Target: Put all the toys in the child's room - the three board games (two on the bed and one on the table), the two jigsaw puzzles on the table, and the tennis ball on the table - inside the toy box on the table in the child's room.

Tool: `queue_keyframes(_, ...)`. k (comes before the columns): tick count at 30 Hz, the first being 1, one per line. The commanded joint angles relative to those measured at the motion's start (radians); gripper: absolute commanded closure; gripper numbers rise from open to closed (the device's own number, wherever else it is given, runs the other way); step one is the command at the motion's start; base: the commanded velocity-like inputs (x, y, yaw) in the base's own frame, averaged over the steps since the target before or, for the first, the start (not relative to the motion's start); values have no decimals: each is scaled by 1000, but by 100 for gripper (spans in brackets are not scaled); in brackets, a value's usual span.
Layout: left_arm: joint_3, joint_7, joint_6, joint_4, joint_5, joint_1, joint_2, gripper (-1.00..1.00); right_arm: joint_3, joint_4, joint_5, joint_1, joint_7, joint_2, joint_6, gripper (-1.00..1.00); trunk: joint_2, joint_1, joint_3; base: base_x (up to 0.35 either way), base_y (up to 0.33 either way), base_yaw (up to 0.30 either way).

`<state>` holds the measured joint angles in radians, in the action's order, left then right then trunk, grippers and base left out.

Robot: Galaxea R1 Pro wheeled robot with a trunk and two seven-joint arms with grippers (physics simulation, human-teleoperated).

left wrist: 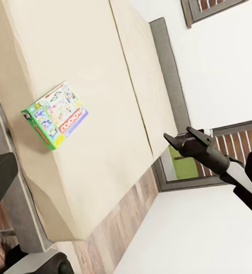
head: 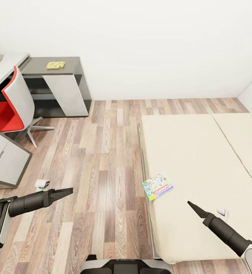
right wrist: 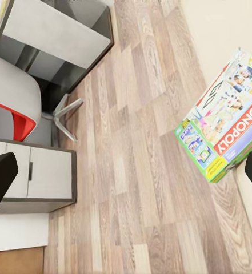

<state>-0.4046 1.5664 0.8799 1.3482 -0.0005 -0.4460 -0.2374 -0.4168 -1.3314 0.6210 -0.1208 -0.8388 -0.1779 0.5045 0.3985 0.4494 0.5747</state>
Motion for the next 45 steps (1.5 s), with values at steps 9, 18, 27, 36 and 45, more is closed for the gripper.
queue_keyframes(9, 0, 4, 10, 0, -3, 0, 1, -100, -1, 2, 7, 0, 3, -1, 8, -100, 1, 1, -14, 0, 0, 0)
queue_keyframes(18, 2, 4, 11, 0, -3, 0, 4, -100, -1, 3, 8, 0, 4, -1, 8, -100, 1, 1, -29, 0, 0, 37)
queue_keyframes(27, 2, 4, 11, 0, -3, 0, 4, -100, -1, 3, 7, 0, 5, 0, 7, -100, 1, 1, -44, 0, 0, 62)
queue_keyframes(36, 0, 4, 10, 0, -2, 0, 1, -100, 1, 3, 6, 0, 6, 3, 6, -100, 1, 1, -59, 0, 0, 64)
queue_keyframes(45, 2, 4, 10, 0, -5, 0, 3, -100, 0, 3, 6, 0, 6, 3, 6, -100, 1, 1, -74, 0, 0, 65)
